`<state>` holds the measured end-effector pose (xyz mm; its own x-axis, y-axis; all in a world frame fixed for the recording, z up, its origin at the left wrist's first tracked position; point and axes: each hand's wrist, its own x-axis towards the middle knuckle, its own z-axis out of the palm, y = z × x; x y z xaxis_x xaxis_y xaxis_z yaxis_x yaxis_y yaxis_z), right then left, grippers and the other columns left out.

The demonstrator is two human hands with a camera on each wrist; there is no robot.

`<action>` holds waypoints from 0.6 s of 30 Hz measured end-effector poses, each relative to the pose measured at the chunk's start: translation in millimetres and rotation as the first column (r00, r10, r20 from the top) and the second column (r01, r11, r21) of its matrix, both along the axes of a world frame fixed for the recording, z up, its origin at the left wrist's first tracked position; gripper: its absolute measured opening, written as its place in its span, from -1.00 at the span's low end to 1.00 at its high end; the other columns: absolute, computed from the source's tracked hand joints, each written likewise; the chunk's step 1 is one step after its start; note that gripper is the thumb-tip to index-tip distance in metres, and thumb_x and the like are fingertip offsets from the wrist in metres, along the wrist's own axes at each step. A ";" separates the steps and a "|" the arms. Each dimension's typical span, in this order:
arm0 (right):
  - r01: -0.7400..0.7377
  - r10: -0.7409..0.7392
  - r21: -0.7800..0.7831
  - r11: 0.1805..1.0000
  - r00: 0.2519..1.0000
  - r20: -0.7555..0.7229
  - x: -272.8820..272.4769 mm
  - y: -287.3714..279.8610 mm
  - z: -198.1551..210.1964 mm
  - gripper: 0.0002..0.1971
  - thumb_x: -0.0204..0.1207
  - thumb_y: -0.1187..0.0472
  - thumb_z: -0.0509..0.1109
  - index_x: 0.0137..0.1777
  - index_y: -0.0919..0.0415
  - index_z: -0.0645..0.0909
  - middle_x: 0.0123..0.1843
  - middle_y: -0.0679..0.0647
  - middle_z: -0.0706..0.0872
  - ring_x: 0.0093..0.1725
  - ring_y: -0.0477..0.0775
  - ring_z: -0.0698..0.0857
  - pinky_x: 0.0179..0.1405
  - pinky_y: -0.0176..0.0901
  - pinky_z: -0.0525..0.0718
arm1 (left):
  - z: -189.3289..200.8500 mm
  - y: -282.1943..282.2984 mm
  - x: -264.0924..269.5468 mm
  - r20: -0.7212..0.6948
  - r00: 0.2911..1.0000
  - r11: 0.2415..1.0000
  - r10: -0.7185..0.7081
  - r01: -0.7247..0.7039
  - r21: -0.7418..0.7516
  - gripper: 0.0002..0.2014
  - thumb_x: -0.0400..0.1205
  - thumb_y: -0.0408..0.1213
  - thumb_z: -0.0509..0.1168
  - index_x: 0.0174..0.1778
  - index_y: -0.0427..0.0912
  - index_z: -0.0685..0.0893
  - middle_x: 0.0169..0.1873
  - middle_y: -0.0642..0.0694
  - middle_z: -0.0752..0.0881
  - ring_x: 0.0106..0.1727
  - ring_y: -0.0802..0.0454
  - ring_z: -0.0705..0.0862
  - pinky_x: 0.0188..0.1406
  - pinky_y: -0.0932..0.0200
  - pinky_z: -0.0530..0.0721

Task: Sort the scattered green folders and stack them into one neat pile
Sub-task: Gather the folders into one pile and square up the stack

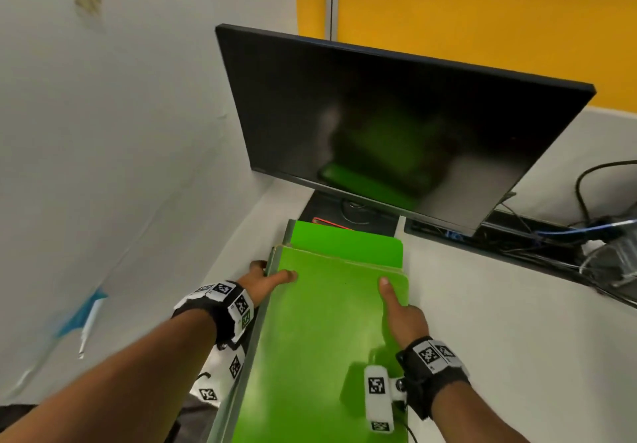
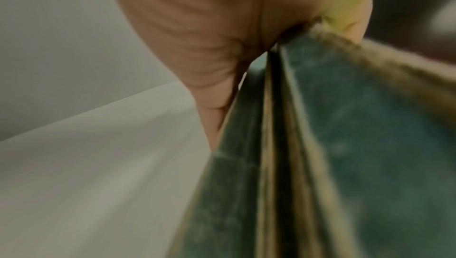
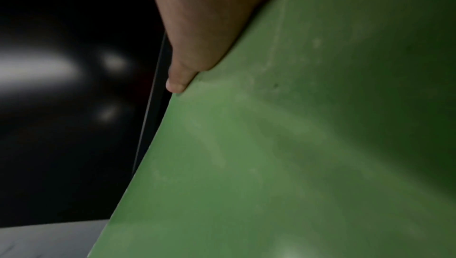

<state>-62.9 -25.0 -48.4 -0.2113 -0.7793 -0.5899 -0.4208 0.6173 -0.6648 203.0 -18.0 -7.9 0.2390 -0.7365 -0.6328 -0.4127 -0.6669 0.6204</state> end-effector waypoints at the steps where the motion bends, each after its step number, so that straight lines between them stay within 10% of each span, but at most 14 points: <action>1: -0.013 0.014 0.046 0.999 1.000 -0.021 0.1 0.4 -5.0 -0.19 0.33 -0.53 0.12 -0.28 0.35 0.61 -0.26 0.23 0.66 -0.18 0.20 0.62 -0.10 -0.11 0.48 | 0.4 -2.0 -2.3 0.046 0.998 0.998 -0.044 0.042 0.049 0.20 -0.02 0.38 0.33 0.52 -0.20 0.27 0.39 -0.25 0.53 0.35 -0.21 0.55 0.30 0.05 0.51; 11: 0.094 -0.086 0.161 0.982 0.994 -0.061 6.4 5.7 -20.3 -0.16 0.27 -0.58 0.10 -0.37 0.32 0.57 -0.30 0.24 0.64 -0.22 0.19 0.62 -0.12 -0.07 0.52 | -19.3 -21.6 -6.4 0.367 0.900 0.972 -0.236 0.213 0.104 -0.34 0.51 0.29 0.22 0.25 -0.24 0.49 0.11 -0.29 0.69 0.10 -0.22 0.67 0.04 0.06 0.57; 18: 0.044 -0.015 0.221 0.974 0.991 -0.130 30.4 11.6 -21.5 0.01 0.31 -0.59 -0.05 0.15 0.38 0.63 0.17 0.36 0.68 0.11 0.26 0.65 0.04 -0.07 0.54 | -20.7 -15.2 -0.4 0.435 0.869 0.969 -0.235 0.247 0.031 -0.39 0.61 0.15 0.18 0.40 -0.25 0.33 0.23 -0.35 0.64 0.24 -0.27 0.64 0.19 -0.03 0.58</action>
<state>-32.5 -13.4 -69.9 -0.3161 -0.6236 -0.7150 -0.4720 0.7571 -0.4517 202.6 -33.3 -28.6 0.2975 -0.8206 -0.4879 -0.7892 -0.4990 0.3580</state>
